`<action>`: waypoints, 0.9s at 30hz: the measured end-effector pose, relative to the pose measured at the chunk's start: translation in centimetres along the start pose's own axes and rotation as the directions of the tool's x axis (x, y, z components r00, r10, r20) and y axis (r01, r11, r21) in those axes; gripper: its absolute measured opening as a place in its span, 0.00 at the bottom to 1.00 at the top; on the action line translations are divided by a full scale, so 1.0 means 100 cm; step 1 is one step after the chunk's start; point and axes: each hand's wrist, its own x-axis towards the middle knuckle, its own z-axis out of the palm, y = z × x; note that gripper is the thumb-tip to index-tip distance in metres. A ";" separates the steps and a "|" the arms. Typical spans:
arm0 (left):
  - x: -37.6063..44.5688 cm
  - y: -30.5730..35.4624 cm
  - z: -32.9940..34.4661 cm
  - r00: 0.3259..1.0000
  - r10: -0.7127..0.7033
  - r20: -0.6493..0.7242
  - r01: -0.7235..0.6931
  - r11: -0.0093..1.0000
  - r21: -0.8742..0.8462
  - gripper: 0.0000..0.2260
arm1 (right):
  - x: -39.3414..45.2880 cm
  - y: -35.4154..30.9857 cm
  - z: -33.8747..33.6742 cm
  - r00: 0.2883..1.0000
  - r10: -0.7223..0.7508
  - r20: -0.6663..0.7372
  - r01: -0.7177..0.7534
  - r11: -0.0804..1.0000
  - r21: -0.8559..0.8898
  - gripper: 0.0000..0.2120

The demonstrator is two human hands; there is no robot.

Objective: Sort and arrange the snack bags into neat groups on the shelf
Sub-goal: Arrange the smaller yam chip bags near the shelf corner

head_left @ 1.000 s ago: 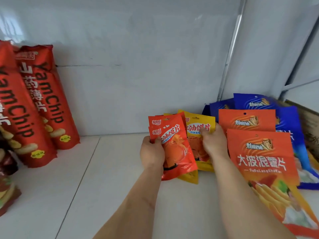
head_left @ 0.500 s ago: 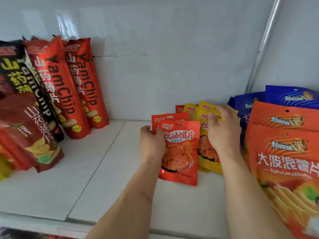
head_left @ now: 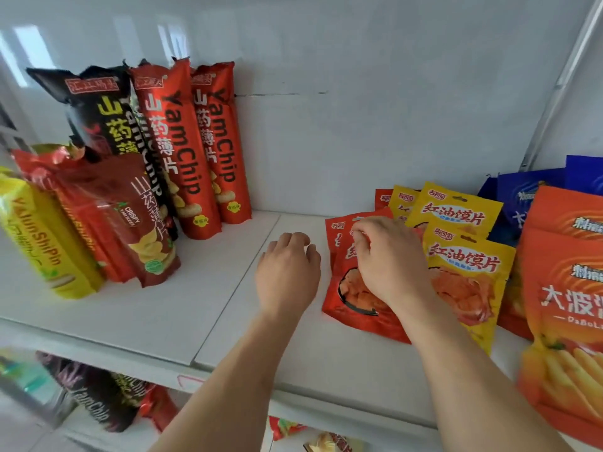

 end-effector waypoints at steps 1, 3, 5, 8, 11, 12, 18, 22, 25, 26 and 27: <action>-0.001 -0.011 -0.003 0.998 0.056 -0.033 -0.055 0.998 0.038 0.08 | -0.001 -0.008 0.002 1.000 -0.012 0.006 0.012 1.000 0.003 0.11; -0.002 -0.033 -0.012 0.988 0.131 -0.081 -0.123 0.987 0.102 0.06 | -0.003 -0.026 0.007 0.999 -0.033 0.011 0.033 0.999 0.016 0.10; -0.003 -0.055 -0.026 0.981 0.172 -0.093 -0.159 0.978 0.131 0.07 | -0.003 -0.049 0.015 0.999 -0.043 0.016 0.042 0.998 0.050 0.08; -0.004 -0.092 -0.055 0.970 0.210 -0.121 -0.192 0.970 0.149 0.06 | -0.005 -0.091 0.027 0.999 -0.051 0.012 0.050 0.993 0.108 0.07; -0.005 -0.137 -0.087 0.958 0.229 -0.173 -0.201 0.966 0.163 0.07 | -0.012 -0.147 0.041 0.999 -0.033 0.009 0.030 0.980 0.195 0.09; -0.004 -0.153 -0.098 0.954 0.233 -0.191 -0.203 0.965 0.166 0.07 | -0.014 -0.168 0.047 1.000 -0.026 0.008 0.023 0.972 0.234 0.10; 0.002 -0.240 -0.154 0.906 0.254 -0.337 -0.242 0.967 0.080 0.09 | -0.020 -0.276 0.091 0.997 0.057 0.043 -0.070 0.873 0.483 0.22; 0.004 -0.282 -0.171 0.895 0.094 -0.436 -0.120 0.992 -0.032 0.16 | -0.013 -0.318 0.120 0.988 0.123 0.094 -0.154 0.787 0.597 0.33; 0.010 -0.303 -0.176 0.908 -0.112 -0.403 0.034 0.980 -0.196 0.24 | -0.005 -0.334 0.138 0.977 0.206 0.057 -0.197 0.770 0.607 0.41; 0.012 -0.306 -0.178 0.915 -0.193 -0.355 0.098 0.958 -0.268 0.26 | -0.004 -0.337 0.142 0.972 0.231 0.038 -0.206 0.766 0.609 0.43; 0.015 -0.308 -0.180 0.918 -0.275 -0.285 0.170 0.923 -0.345 0.29 | -0.004 -0.339 0.149 0.966 0.257 0.030 -0.220 0.754 0.619 0.46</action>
